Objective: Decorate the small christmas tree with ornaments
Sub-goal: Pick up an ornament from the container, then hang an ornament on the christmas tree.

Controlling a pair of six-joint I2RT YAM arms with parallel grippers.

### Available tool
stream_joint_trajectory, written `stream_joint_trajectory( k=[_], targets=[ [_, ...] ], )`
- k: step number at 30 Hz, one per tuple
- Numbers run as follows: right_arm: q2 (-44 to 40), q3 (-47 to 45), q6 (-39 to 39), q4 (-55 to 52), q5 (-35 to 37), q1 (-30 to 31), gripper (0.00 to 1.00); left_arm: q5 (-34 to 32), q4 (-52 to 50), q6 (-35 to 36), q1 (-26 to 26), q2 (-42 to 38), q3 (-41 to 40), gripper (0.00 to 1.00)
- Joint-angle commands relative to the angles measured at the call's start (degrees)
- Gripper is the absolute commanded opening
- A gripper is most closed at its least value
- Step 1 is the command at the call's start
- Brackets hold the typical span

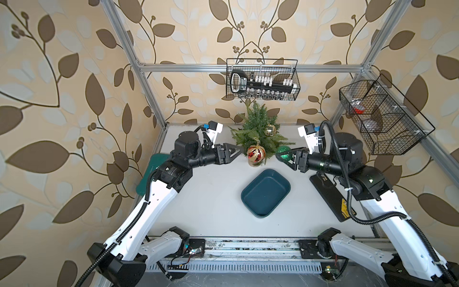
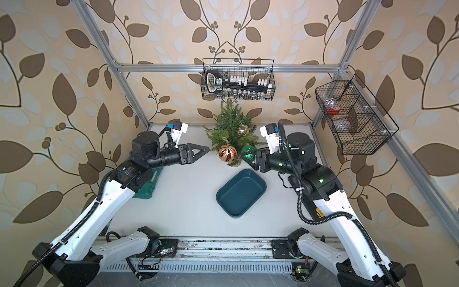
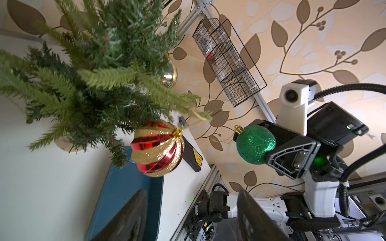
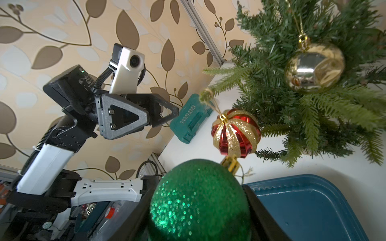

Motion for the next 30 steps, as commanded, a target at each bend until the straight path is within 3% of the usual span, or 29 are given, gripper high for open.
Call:
stream_joint_trajectory(
  k=[1,8,15,30],
  targets=[
    [2.6,4.1,0.4,-0.6,-9.4,-4.3,0.56,2.1,1.4,0.5,-0.2,3.4,6.2,0.68],
    [7.1,6.9,3.9,4.1,-11.6,-9.9,0.56,2.4,2.5,0.1,-0.2,8.6,11.3,0.68],
    [11.0,9.0,6.5,8.2,-11.9,-13.3,0.56,1.0,1.5,1.1,0.2,10.9,14.0,0.75],
    [24.3,16.6,12.5,17.2,-15.6,-15.6,0.56,-0.5,2.7,0.9,3.4,10.1,10.8,0.78]
  ],
)
